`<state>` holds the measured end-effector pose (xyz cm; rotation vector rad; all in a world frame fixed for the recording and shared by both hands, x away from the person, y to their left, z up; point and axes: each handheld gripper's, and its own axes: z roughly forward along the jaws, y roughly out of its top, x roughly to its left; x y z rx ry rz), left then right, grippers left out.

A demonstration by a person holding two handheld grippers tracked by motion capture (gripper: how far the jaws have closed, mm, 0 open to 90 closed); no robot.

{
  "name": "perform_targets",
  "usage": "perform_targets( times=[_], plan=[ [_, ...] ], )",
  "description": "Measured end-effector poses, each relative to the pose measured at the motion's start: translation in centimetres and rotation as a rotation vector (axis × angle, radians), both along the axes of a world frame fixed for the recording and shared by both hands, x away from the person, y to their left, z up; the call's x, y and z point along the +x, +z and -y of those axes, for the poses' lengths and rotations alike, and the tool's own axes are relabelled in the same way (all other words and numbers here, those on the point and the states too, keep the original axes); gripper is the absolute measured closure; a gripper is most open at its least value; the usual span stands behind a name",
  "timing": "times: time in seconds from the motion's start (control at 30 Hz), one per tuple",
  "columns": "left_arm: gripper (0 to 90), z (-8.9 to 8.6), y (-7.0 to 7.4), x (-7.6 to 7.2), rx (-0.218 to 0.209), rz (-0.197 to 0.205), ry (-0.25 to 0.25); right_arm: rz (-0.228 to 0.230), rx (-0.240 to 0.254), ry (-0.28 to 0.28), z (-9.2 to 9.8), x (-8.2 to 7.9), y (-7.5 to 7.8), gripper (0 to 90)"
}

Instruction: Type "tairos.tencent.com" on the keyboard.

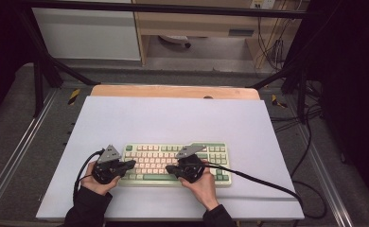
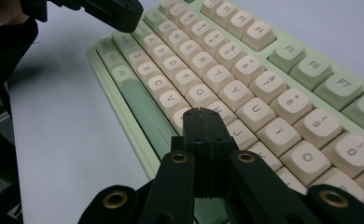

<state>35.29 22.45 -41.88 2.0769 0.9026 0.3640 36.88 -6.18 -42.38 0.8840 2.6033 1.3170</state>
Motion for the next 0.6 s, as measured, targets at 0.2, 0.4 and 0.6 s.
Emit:
perform_targets(
  times=[0.2, 0.4, 0.6],
  plan=[
    [89.6, 0.0, 0.0, 0.0, 0.000, 0.000, -0.001, 0.012, -0.010, -0.002, 0.7, 0.0, 0.8, 90.0],
    [89.6, 0.0, 0.1, -0.1, -0.001, 0.001, -0.002, 0.010, -0.016, -0.018, 1.7, -0.1, 1.1, 90.0],
    [89.5, 0.1, 0.1, -0.1, -0.001, 0.000, -0.005, 0.008, -0.014, -0.042, 3.0, -0.1, 1.1, 90.0]
  ],
)
